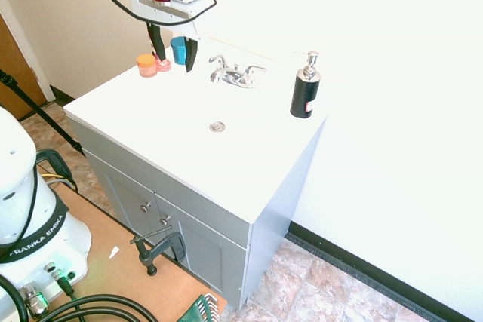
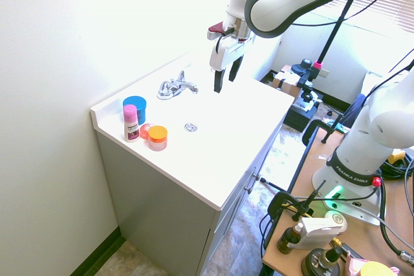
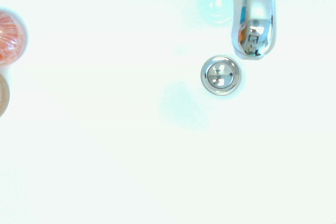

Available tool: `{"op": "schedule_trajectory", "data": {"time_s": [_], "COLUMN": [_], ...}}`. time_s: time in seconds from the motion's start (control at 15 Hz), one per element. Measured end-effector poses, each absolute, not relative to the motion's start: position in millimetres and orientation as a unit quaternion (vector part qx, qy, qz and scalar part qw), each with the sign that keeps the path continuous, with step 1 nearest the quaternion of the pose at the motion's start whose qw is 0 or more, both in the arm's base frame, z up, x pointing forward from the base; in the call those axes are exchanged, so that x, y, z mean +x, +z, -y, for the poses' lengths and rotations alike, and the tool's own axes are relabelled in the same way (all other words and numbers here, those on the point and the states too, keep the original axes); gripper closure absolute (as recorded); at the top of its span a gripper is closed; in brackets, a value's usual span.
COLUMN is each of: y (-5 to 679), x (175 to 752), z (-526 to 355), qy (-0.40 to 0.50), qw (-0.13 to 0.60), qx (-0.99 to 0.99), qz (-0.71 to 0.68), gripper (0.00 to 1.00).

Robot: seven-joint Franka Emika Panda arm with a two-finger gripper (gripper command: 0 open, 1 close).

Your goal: Turn off the hot water

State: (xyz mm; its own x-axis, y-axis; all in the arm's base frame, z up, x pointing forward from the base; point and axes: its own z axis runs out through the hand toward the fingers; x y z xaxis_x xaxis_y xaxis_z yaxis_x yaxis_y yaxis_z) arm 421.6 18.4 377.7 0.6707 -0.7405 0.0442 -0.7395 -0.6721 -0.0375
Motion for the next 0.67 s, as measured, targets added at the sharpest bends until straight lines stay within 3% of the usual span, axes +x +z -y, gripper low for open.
{"op": "schedule_trajectory", "data": {"time_s": [0.33, 0.67], "y": [375.6, 351.5], "x": [446.0, 503.3], "z": [-32.2, -34.8], "qy": [-0.085, -0.180], "qw": [0.001, -0.064], "qx": [-0.904, -0.879], "qz": [-0.419, -0.436], "gripper": [0.00, 0.00]}}
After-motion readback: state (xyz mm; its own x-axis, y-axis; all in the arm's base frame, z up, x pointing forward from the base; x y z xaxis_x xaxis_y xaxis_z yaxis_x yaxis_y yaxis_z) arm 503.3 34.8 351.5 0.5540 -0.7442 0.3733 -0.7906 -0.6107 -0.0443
